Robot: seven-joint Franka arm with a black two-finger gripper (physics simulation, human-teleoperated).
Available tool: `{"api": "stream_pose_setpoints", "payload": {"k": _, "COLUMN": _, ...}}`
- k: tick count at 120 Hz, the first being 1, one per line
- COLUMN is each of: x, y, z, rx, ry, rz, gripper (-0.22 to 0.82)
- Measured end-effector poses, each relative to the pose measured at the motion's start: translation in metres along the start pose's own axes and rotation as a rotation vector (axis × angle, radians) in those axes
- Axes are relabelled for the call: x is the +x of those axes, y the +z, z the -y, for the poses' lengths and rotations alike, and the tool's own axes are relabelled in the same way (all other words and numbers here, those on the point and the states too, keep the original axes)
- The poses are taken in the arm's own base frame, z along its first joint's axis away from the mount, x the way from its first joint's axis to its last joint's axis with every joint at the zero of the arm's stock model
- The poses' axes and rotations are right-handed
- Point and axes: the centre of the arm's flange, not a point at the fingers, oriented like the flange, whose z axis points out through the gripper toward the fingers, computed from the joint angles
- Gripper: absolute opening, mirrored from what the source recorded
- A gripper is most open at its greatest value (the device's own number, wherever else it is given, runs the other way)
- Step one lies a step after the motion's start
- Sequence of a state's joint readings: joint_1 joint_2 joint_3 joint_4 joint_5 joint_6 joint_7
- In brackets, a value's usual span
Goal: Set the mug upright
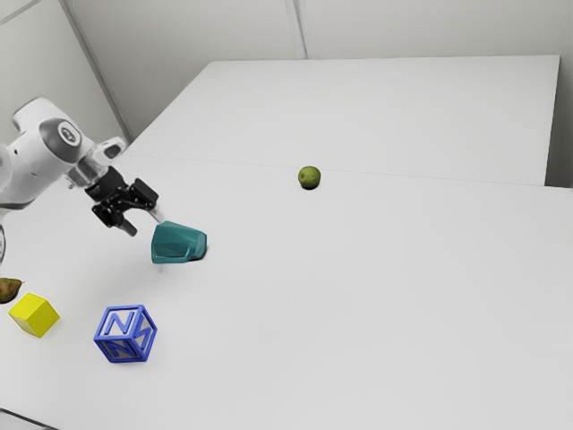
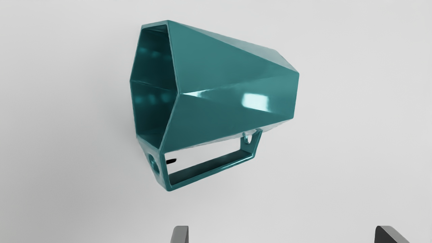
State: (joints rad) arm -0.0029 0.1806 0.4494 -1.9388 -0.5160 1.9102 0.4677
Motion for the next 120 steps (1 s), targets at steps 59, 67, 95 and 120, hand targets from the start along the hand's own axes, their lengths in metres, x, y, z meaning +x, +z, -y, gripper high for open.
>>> {"api": "stream_pose_setpoints", "payload": {"k": 59, "x": 0.013, "y": 0.049, "z": 0.057, "rx": -0.205, "ry": 0.025, "rz": -0.123, "gripper": 0.60}}
{"api": "stream_pose_setpoints", "payload": {"k": 67, "x": 0.019, "y": 0.050, "z": 0.060, "rx": -0.212, "ry": 0.044, "rz": -0.135, "gripper": 0.60}}
{"api": "stream_pose_setpoints", "payload": {"k": 95, "x": 0.032, "y": 0.067, "z": 0.065, "rx": -0.250, "ry": 0.087, "rz": -0.149, "gripper": 0.60}}
{"api": "stream_pose_setpoints", "payload": {"k": 120, "x": 0.034, "y": 0.084, "z": 0.064, "rx": -0.323, "ry": 0.094, "rz": -0.161, "gripper": 0.60}}
